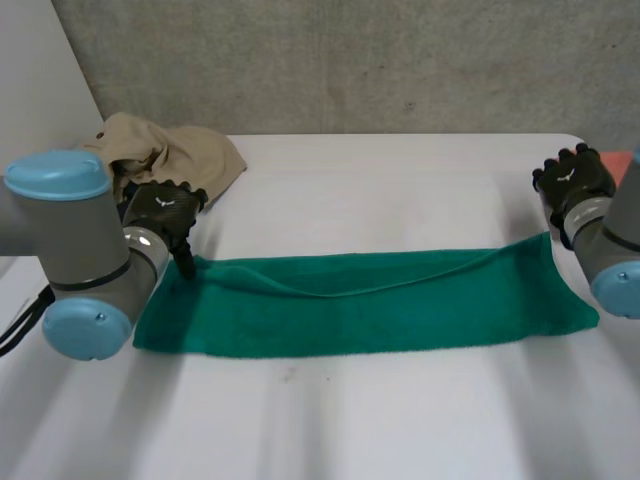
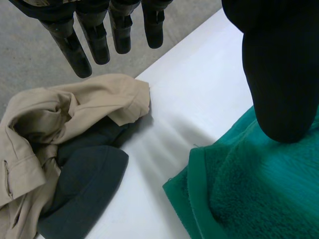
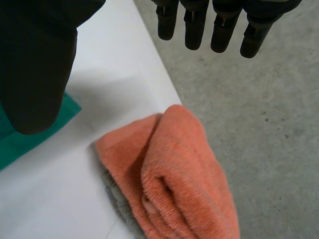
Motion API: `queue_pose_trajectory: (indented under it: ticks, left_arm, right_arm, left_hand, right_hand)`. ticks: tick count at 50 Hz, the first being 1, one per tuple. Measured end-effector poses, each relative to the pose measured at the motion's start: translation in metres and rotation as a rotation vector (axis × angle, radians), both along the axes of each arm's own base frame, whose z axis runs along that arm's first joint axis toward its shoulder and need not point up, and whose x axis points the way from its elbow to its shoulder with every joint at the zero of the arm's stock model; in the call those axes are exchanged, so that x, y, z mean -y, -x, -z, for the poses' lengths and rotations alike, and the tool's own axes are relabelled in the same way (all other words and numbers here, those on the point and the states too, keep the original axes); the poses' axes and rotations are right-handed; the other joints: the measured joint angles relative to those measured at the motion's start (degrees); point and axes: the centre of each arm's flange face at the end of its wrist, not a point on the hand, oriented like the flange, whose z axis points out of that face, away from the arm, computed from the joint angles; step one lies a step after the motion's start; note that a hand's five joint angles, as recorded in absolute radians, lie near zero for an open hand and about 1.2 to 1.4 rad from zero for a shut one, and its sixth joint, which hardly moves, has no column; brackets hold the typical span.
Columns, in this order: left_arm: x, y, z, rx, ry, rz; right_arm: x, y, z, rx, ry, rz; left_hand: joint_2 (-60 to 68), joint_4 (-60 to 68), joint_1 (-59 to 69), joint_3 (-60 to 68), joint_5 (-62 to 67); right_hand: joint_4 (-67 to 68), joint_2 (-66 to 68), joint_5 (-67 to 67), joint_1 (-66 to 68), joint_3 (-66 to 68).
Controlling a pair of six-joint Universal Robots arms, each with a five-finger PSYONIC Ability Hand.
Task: Fold the laundry.
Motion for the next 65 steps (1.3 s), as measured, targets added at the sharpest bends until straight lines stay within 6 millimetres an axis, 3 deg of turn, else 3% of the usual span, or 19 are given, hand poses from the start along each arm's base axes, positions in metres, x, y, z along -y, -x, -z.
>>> queue_pose_trajectory:
  ticks: [5, 11, 18, 25, 30, 39, 45, 51, 59, 62, 65]
  left_arm:
    - [-0.012, 0.0, -0.005, -0.001, 0.006, 0.016]
    - [-0.031, 0.0, -0.002, -0.009, 0.004, 0.059]
    - [-0.035, 0.008, 0.004, -0.038, 0.062, 0.172]
    - [-0.009, 0.02, 0.035, 0.013, 0.093, 0.233]
    - [0.013, 0.025, 0.055, 0.078, 0.112, 0.248]
    - [0.054, 0.033, 0.063, 0.107, 0.193, 0.232]
    - [0.084, 0.029, 0.054, 0.09, 0.277, 0.177]
    - [0.085, 0.029, 0.035, 0.067, 0.315, 0.145]
    - [0.047, 0.031, -0.018, 0.003, 0.343, 0.159]
    - [0.028, 0.025, -0.033, -0.015, 0.343, 0.162]
    - [0.012, 0.019, -0.042, -0.035, 0.335, 0.162]
  right_arm:
    - [-0.011, 0.004, -0.007, 0.037, -0.025, -0.025]
    - [-0.039, 0.02, -0.006, 0.071, -0.146, -0.076]
    - [-0.056, 0.026, -0.012, 0.13, -0.192, -0.18]
    - [-0.028, 0.013, 0.011, 0.213, -0.215, -0.225]
    - [0.0, -0.008, 0.035, 0.249, -0.173, -0.257]
    - [0.04, -0.031, 0.061, 0.242, 0.044, -0.254]
    - [0.064, -0.031, 0.063, 0.239, 0.215, -0.178]
    - [0.065, -0.027, 0.047, 0.24, 0.259, -0.122]
    - [0.027, -0.012, -0.009, 0.227, 0.124, -0.116]
    - [0.004, 0.008, -0.026, 0.223, -0.013, -0.105]
    - [-0.016, 0.029, -0.031, 0.23, -0.148, -0.077]
  left_hand:
    - [0.0, 0.0, 0.0, 0.0, 0.0]
    - [0.0, 0.0, 0.0, 0.0, 0.0]
    - [0.0, 0.0, 0.0, 0.0, 0.0]
    - [0.0, 0.0, 0.0, 0.0, 0.0]
    - [0.0, 0.0, 0.0, 0.0, 0.0]
    - [0.0, 0.1, 0.2, 0.0, 0.0]
    - [0.1, 0.1, 0.2, 0.1, 0.0]
    - [0.0, 0.0, 0.0, 0.0, 0.0]
    - [0.0, 0.0, 0.0, 0.0, 0.0]
    - [0.0, 0.0, 0.0, 0.0, 0.0]
    - [0.0, 0.0, 0.0, 0.0, 0.0]
  right_hand:
    - [0.0, 0.0, 0.0, 0.0, 0.0]
    - [0.0, 0.0, 0.0, 0.0, 0.0]
    - [0.0, 0.0, 0.0, 0.0, 0.0]
    - [0.0, 0.0, 0.0, 0.0, 0.0]
    - [0.0, 0.0, 0.0, 0.0, 0.0]
    - [0.0, 0.0, 0.0, 0.0, 0.0]
    - [0.0, 0.0, 0.0, 0.0, 0.0]
    - [0.0, 0.0, 0.0, 0.0, 0.0]
    - [0.0, 0.0, 0.0, 0.0, 0.0]
    - [0.3, 0.2, 0.2, 0.2, 0.2]
    - [5.2, 4.3, 4.9, 4.0, 4.9]
